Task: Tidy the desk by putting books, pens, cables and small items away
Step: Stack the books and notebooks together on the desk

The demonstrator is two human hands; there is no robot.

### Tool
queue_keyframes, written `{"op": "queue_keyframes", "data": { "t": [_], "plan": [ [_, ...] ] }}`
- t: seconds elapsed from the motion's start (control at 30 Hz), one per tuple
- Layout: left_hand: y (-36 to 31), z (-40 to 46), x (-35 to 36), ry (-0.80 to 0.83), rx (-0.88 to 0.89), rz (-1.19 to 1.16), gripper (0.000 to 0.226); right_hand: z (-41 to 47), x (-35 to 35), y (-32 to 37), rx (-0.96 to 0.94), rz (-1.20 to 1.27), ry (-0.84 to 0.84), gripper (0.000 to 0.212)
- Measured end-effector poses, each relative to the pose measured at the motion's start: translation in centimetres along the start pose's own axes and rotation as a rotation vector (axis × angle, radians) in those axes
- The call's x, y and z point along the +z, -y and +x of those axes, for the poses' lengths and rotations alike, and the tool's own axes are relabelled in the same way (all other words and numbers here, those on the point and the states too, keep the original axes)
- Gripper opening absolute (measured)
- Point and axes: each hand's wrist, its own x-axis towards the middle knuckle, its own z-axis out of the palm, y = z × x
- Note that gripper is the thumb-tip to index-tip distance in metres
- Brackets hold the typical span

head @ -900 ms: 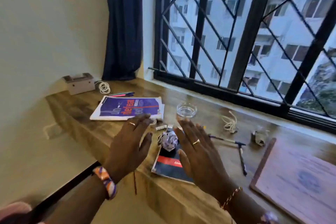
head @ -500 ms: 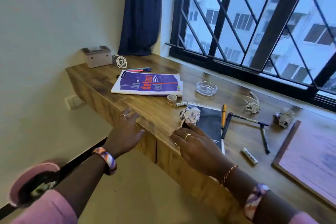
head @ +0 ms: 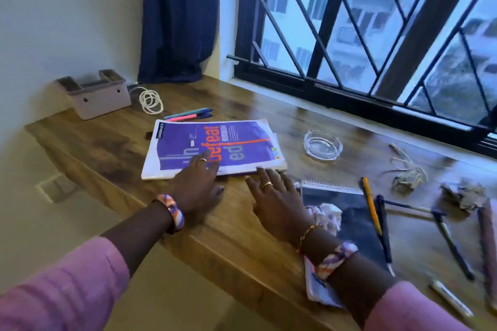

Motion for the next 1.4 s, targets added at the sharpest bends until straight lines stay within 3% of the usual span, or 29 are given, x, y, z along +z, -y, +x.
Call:
{"op": "queue_keyframes", "data": {
  "t": [0.13,0.27,0.43,0.57,0.7,0.77,0.83,0.9,0.97,1.03,1.13,1.2,1.27,1.33,1.4],
  "plan": [
    [0.2,4.4,1.1,0.046,0.122,0.140,0.063,0.2,1.7,-1.4,0.038,-0.073,0.017,0.046],
    [0.0,6.3,1.8,0.083,0.256,0.338,0.054,-0.5,2.4,-4.2,0.080,-0.108,-0.059,0.053],
    [-0.9,6.8,-0.4,-0.077,0.368,0.406,0.045,-0.6,2.0,-5.8,0.087,-0.142,-0.076,0.045],
    [0.2,7.4,-6.7,-0.252,0.298,0.154,0.040,-0.5,2.3,-7.1,0.097,-0.127,-0.012,0.055],
    [3.1,7.4,-13.6,-0.567,0.270,-0.322,0.049,0.2,1.6,-8.3,0.086,-0.068,0.053,0.069],
    [4.5,7.4,-16.0,-0.674,0.260,-0.572,0.053,1.4,0.8,-8.6,0.090,-0.024,0.066,0.065],
    [5.6,7.7,-17.8,-0.685,0.292,-0.805,0.049,3.4,-1.0,-8.5,0.182,0.257,0.090,0.061],
    [5.9,7.5,-19.0,-0.662,0.381,-1.064,0.042,5.6,-4.3,-7.9,0.387,0.835,0.064,0.078],
    [5.6,6.9,-19.9,-0.686,0.466,-1.185,0.039,8.2,-7.4,-7.9,0.532,1.508,0.062,0.059],
    [5.4,6.6,-20.2,-0.679,0.489,-1.275,0.035,10.4,-9.5,-8.6,0.476,2.097,0.114,0.064],
    [6.8,7.4,-20.4,-0.508,0.417,-1.213,0.014,12.1,-11.4,-9.6,0.165,2.619,0.222,0.071],
    [7.6,7.2,-19.5,-0.439,0.375,-1.048,0.013,12.1,-12.4,-9.2,0.101,2.536,0.237,0.070],
    [8.0,6.7,-17.3,-0.452,0.274,-1.047,0.026,12.4,-11.7,-8.6,0.190,2.356,0.112,0.056],
    [8.1,6.1,-14.6,-0.318,0.120,-1.324,0.029,12.3,-10.1,-8.2,0.261,2.264,0.028,0.067],
    [8.2,6.5,-11.9,-0.112,-0.127,-1.602,0.021,12.2,-8.5,-7.8,0.320,2.200,-0.043,0.048]
  ]
}}
